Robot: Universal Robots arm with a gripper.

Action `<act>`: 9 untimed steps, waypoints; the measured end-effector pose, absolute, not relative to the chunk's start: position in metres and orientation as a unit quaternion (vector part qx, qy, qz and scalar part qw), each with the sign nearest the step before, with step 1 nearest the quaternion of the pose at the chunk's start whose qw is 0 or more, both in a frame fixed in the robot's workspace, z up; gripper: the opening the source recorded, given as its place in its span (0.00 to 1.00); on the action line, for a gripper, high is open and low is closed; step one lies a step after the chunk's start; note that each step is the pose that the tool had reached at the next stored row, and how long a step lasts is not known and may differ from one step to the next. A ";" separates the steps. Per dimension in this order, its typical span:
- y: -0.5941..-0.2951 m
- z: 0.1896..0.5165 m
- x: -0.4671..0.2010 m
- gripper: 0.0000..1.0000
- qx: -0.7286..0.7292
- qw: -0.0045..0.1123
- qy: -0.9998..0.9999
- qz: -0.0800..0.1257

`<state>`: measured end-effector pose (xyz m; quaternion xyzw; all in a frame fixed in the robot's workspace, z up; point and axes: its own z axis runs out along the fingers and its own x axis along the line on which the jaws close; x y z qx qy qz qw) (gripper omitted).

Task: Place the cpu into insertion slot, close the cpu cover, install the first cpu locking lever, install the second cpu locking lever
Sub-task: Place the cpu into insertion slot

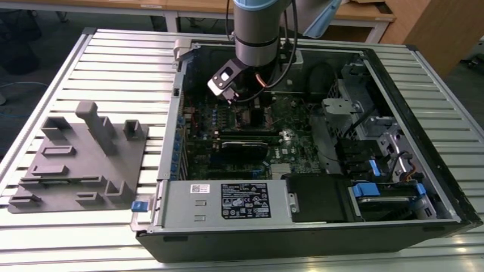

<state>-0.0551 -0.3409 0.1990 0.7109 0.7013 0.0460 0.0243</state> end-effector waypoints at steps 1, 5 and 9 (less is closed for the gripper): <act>-0.341 0.200 -0.055 0.79 0.711 0.024 0.701 0.046; -0.341 0.205 -0.055 0.79 0.711 0.024 0.701 0.046; -0.341 0.208 -0.055 0.79 0.711 0.024 0.701 0.046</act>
